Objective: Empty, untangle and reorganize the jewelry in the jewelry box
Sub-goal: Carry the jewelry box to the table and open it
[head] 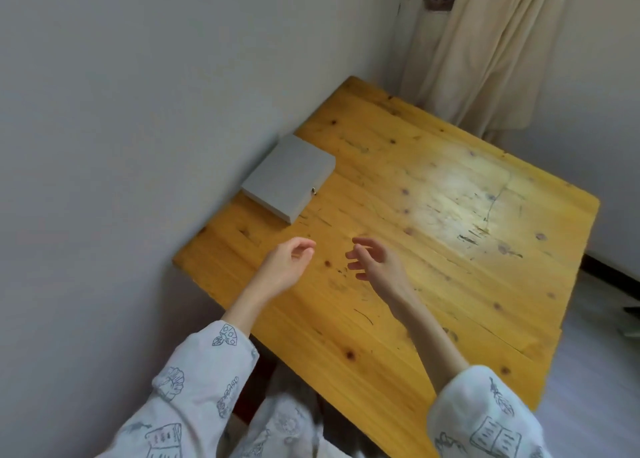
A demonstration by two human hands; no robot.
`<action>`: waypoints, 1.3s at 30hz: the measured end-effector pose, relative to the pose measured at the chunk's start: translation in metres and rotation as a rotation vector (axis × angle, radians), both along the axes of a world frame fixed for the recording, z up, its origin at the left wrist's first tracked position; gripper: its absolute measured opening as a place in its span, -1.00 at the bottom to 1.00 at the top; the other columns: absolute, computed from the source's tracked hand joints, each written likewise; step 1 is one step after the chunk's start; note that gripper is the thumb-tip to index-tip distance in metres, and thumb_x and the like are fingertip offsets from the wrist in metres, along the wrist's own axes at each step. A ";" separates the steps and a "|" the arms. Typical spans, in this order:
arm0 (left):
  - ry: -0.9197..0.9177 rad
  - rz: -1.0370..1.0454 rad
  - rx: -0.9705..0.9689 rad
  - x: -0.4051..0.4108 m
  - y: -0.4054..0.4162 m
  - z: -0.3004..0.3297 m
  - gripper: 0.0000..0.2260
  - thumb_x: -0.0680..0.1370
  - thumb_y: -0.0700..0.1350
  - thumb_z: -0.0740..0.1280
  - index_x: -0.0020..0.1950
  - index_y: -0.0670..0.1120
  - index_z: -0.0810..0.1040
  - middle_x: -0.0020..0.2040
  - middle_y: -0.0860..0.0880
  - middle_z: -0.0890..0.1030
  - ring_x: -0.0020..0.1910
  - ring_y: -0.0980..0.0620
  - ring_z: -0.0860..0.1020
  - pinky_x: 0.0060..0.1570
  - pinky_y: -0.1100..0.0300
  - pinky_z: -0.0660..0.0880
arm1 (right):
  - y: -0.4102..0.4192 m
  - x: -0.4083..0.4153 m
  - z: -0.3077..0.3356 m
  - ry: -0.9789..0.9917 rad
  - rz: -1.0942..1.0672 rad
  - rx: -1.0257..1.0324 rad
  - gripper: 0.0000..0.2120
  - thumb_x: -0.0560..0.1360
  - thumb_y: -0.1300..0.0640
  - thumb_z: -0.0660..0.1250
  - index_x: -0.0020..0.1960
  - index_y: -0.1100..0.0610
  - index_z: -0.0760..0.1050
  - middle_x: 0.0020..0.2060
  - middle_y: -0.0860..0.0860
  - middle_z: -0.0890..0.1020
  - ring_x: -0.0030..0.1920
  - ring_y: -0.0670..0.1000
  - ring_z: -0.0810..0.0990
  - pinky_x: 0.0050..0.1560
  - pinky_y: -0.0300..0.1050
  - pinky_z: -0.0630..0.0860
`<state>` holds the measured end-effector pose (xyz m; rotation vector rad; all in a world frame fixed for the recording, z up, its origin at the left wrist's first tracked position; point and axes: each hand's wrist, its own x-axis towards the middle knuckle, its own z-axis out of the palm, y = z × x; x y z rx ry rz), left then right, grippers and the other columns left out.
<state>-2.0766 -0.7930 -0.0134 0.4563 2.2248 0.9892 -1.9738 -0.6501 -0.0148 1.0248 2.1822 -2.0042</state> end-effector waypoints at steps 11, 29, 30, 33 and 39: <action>-0.270 0.196 -0.157 -0.153 0.014 -0.081 -0.51 0.58 -0.07 0.19 0.47 -0.12 0.13 0.43 -0.10 0.29 0.38 -0.06 0.29 0.30 0.06 0.28 | 0.010 -0.174 -0.069 -0.246 -0.008 0.100 -0.70 0.56 0.07 0.19 0.28 0.09 0.40 0.11 0.07 0.57 0.06 0.04 0.56 0.10 0.07 0.53; -0.343 0.506 -0.010 -0.198 0.036 -0.134 -0.44 0.54 -0.04 0.27 0.48 -0.04 0.11 0.40 -0.06 0.34 0.35 -0.04 0.34 0.34 0.01 0.29 | 0.081 -0.275 -0.143 -0.372 0.039 0.682 -0.51 0.49 -0.01 0.27 0.34 0.17 0.27 0.22 0.17 0.37 0.24 0.18 0.33 0.21 0.07 0.35; -0.332 0.477 0.003 -0.204 0.040 -0.135 -0.43 0.54 -0.05 0.28 0.48 -0.04 0.11 0.39 -0.06 0.36 0.33 -0.04 0.36 0.34 0.00 0.30 | 0.081 -0.264 -0.146 -0.366 -0.021 0.660 -0.50 0.48 -0.02 0.28 0.33 0.18 0.29 0.20 0.17 0.39 0.22 0.18 0.35 0.21 0.07 0.37; -0.270 0.365 0.031 -0.221 0.060 -0.139 -0.41 0.52 -0.08 0.30 0.48 -0.06 0.12 0.38 -0.05 0.38 0.31 -0.01 0.39 0.33 0.00 0.32 | 0.081 -0.222 -0.152 -0.359 -0.185 0.585 -0.45 0.45 -0.08 0.32 0.32 0.18 0.30 0.17 0.15 0.42 0.17 0.14 0.40 0.18 0.05 0.40; -0.152 0.052 0.066 -0.219 0.099 -0.154 -0.28 0.49 -0.04 0.34 0.51 -0.08 -0.02 0.45 -0.02 0.26 0.39 0.06 0.28 0.40 0.07 0.21 | 0.059 -0.148 -0.164 -0.294 -0.457 0.476 -0.56 0.44 0.05 0.38 0.20 0.26 0.38 0.07 0.15 0.46 0.10 0.13 0.44 0.11 0.02 0.42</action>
